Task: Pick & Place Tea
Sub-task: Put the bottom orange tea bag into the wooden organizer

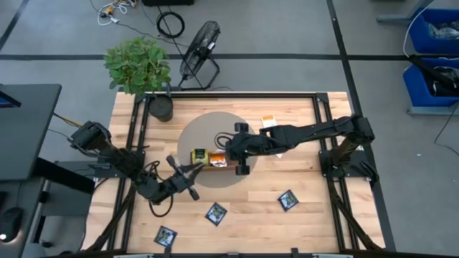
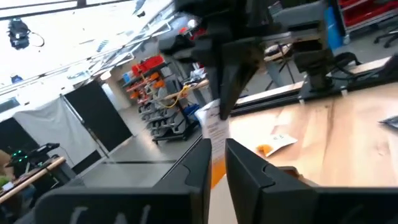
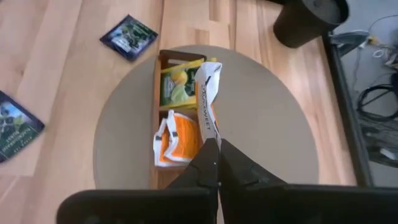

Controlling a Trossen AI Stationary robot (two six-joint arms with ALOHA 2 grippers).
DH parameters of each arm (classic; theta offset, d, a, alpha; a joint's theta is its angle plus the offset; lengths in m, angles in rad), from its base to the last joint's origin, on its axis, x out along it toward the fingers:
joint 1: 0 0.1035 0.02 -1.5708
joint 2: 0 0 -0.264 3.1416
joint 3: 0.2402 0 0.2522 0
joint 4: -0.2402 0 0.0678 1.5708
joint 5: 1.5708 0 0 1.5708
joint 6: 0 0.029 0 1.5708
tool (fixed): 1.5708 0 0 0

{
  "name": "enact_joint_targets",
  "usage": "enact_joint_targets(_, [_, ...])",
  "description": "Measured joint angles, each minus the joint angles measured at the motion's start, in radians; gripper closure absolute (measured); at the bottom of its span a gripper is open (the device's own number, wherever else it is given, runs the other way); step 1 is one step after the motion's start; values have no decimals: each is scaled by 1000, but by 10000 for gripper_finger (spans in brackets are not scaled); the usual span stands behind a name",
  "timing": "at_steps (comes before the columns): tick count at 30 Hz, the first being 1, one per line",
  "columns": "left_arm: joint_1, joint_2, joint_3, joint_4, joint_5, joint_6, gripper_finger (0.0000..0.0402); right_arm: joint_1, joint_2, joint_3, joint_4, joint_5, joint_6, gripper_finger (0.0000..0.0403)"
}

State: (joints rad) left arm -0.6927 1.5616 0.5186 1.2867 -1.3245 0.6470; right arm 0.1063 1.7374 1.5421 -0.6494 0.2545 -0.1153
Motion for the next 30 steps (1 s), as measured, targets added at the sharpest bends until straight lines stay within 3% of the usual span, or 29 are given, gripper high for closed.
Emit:
enact_joint_targets(14, [-47,0,1,1,-97,23,310,-53,129,0,11,-114,-12,403])
enact_joint_targets(21, [-39,0,1,0,-131,20,281,-56,173,0,38,-102,2,403])
enact_joint_targets(30, [-20,0,2,0,-139,20,273,-58,196,0,48,-52,3,403])
